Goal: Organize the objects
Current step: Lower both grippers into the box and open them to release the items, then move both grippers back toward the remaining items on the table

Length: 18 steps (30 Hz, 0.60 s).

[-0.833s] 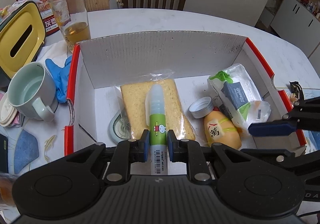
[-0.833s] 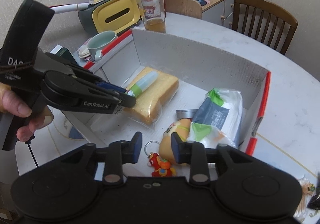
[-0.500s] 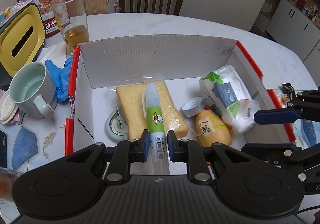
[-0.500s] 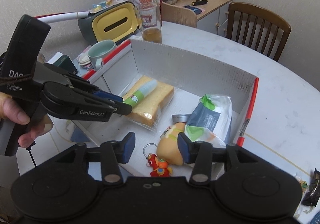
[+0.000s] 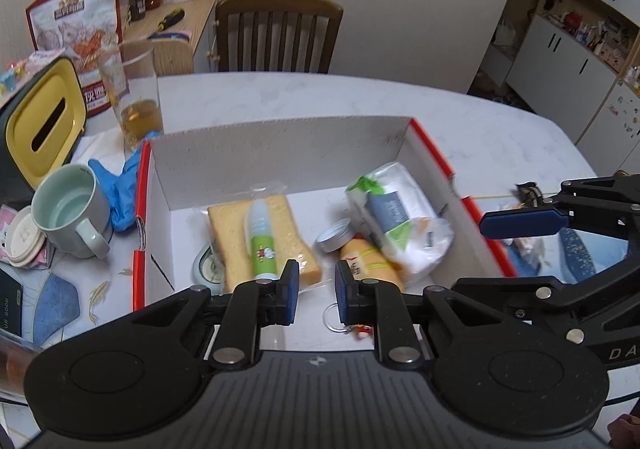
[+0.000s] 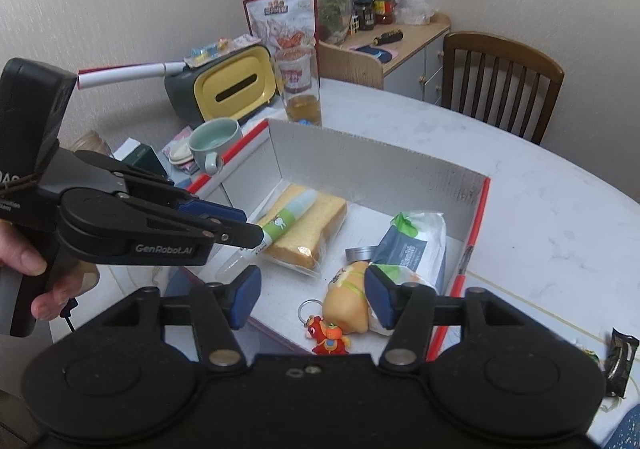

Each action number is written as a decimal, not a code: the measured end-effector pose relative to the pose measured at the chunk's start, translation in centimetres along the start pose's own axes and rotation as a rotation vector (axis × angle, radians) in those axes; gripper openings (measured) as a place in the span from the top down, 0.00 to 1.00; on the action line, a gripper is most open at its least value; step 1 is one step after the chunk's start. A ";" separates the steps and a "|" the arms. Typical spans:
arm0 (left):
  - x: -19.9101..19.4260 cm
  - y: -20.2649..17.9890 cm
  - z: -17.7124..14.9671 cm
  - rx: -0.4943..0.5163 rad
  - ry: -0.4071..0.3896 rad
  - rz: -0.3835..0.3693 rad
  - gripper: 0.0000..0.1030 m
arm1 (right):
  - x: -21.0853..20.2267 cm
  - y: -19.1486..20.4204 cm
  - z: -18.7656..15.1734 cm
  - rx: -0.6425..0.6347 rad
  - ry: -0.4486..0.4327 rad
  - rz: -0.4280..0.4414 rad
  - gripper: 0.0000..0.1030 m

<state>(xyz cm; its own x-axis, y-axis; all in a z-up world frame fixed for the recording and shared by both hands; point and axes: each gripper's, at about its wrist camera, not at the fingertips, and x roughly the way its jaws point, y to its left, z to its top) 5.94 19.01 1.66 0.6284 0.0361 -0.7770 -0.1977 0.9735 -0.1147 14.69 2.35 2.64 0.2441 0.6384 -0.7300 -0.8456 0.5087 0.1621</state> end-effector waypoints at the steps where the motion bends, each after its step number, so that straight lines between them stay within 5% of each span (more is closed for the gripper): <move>1: -0.4 -0.3 -0.1 0.007 -0.009 -0.003 0.83 | -0.5 -0.1 -0.1 0.004 -0.010 -0.001 0.40; 8: -2.1 -2.6 -0.4 0.030 -0.049 -0.027 0.83 | -3.5 -0.9 -1.3 0.032 -0.062 -0.007 0.35; 18: -2.2 -6.8 -1.0 0.015 -0.066 -0.021 0.83 | -8.4 -3.3 -4.5 0.017 -0.138 -0.012 0.10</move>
<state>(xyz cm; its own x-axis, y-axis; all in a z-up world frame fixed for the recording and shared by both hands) 5.14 12.09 3.58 0.6805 0.0300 -0.7321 -0.1730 0.9775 -0.1207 13.32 -7.29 5.24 0.3180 0.7053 -0.6336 -0.8345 0.5254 0.1661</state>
